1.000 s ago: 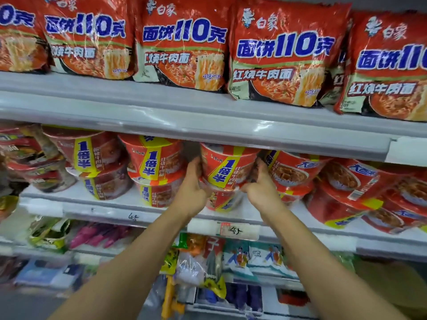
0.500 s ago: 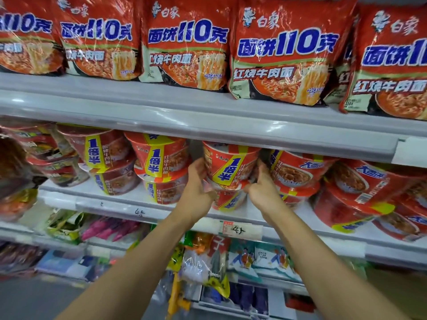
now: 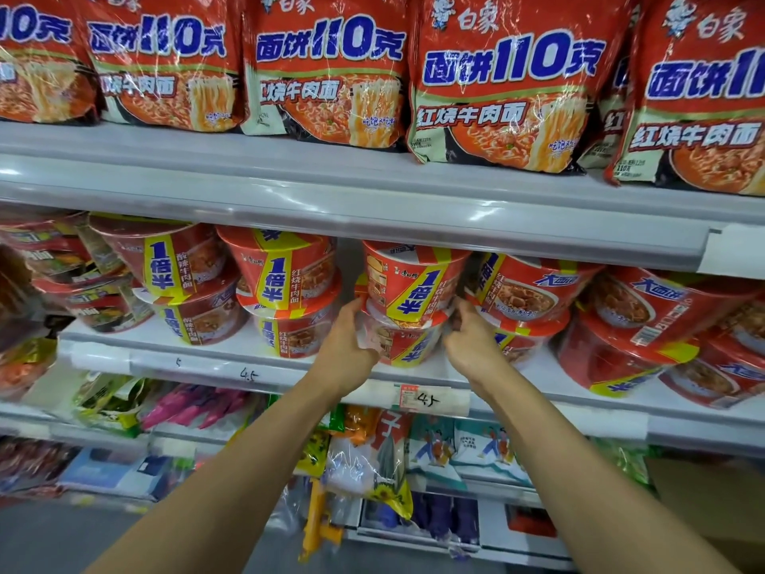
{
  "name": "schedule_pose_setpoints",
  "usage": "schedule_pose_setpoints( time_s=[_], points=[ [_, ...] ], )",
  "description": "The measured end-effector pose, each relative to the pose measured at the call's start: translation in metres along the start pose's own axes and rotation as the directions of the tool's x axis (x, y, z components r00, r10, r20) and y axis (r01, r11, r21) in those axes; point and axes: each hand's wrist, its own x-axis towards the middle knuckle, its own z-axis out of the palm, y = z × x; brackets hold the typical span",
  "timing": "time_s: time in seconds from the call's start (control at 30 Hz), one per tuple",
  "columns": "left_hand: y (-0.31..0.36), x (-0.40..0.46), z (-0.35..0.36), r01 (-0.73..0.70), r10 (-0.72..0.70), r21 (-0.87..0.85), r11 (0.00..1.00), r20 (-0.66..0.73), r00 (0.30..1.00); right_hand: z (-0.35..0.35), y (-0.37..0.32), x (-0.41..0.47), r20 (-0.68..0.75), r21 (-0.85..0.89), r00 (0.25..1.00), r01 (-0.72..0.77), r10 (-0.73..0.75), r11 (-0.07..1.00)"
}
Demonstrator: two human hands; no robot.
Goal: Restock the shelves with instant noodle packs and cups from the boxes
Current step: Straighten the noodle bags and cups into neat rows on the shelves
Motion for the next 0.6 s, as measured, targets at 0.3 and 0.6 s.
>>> schedule_pose_setpoints(
  time_s=[0.3, 0.6],
  points=[
    [-0.008, 0.001, -0.004, 0.016, -0.016, -0.024, 1.000, 0.029, 0.999, 0.005, 0.005, -0.007, 0.017, -0.082, 0.999, -0.030, 0.031, 0.996],
    [-0.010, -0.001, -0.008, 0.002, -0.003, 0.013, 1.000, 0.037, 0.999, 0.008, 0.001, -0.015, 0.017, -0.074, 1.000, -0.020, 0.021, 0.997]
  ],
)
